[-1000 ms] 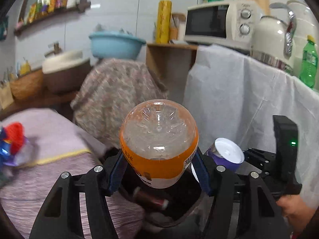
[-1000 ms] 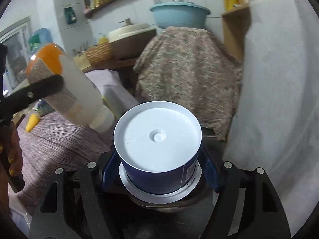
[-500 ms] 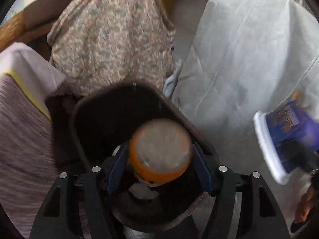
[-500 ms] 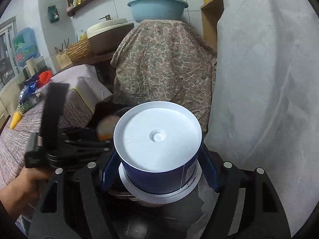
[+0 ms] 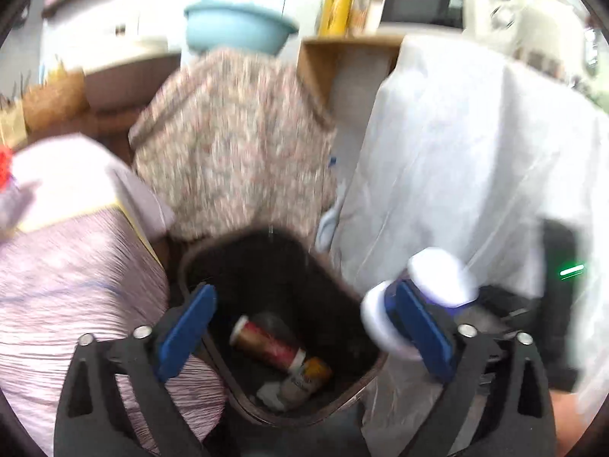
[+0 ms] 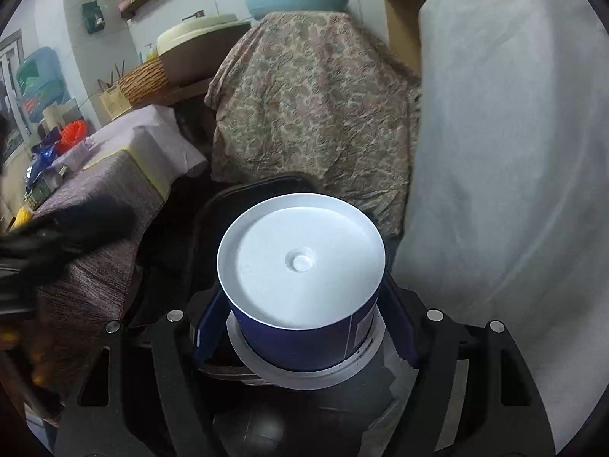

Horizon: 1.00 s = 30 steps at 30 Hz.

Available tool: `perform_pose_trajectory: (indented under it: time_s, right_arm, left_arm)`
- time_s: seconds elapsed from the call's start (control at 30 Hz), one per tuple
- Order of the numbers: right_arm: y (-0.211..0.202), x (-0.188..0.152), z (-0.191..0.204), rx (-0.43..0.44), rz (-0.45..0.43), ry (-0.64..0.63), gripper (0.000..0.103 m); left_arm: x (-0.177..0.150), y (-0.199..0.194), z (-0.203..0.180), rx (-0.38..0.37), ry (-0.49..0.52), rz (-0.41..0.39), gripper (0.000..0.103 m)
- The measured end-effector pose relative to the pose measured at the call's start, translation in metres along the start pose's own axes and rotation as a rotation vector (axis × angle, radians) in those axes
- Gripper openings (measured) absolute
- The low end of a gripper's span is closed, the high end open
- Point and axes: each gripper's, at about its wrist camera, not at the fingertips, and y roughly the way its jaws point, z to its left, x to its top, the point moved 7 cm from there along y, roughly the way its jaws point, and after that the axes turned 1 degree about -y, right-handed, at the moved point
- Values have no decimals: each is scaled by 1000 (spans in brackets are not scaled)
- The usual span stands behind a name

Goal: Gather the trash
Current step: 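Carry the bottle and blue cup to the bin and release both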

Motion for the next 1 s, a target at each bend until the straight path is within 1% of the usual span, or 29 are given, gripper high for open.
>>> perform_pose_trajectory:
  time_s: [0.2,0.27,0.37,0.53,0.73,0.8,1.0]
  right_arm:
    - [47,-4,36,70,80,-41,72]
    - [65,-5,43,79,111,-40,72]
    - [88,-10,49,69,152,-52,72]
    - [116,-20,50,46,200,-63,72]
    - [132,-33,52,14,242,-109,74]
    - [134,-34,51,-14,233,-128,87]
    - [123,-29,57,-22,202,-143,87]
  left_arm:
    - [9,-35,7,22,-15,-52,97]
    - [12,-43,11,17,-35,-76,97]
    - [12,-54,15,7,-56,-85,97]
    - [15,-68,21,15,-74,-113,97]
    - [12,-79,28,25,-87,-121,97]
    - [12,-81,31,27,-93,-127,97]
    - [10,-93,37,32,-99,-137,97]
